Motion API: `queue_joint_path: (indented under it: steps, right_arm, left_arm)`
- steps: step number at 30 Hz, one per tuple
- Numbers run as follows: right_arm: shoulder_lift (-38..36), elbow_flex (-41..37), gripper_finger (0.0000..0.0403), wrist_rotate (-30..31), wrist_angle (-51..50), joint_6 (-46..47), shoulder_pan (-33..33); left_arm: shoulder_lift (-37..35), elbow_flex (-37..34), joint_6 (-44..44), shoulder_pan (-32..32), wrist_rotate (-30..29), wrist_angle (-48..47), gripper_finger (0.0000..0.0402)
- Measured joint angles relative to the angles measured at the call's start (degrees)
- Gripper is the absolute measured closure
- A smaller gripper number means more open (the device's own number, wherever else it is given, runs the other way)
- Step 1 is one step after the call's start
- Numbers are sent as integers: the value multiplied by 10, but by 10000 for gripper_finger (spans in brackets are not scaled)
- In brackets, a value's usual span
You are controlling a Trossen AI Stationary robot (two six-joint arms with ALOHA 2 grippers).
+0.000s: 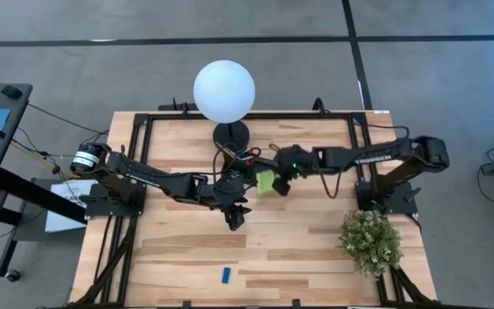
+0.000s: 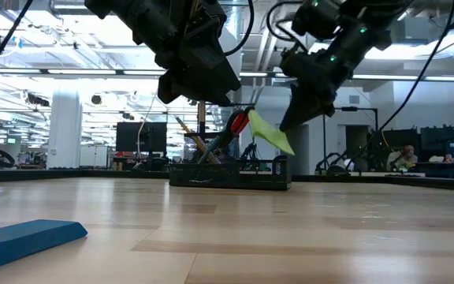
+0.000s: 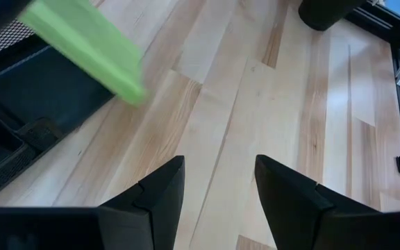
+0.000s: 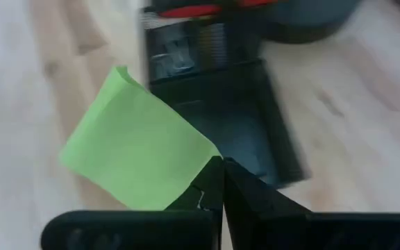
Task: Pick and place office supplies into organizer
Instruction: Put the sticky note into the desk organizer
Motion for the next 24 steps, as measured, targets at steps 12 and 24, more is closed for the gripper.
queue_joint_path:
  steps: [12, 24]
  right_arm:
    - [0, 6, 403, -44, 19, 1, -79]
    - [0, 7, 332, -43, 32, -19, -70]
  left_arm:
    - [0, 0, 2, 0, 0, 0, 231]
    - [0, 0, -7, 0, 0, 1, 231]
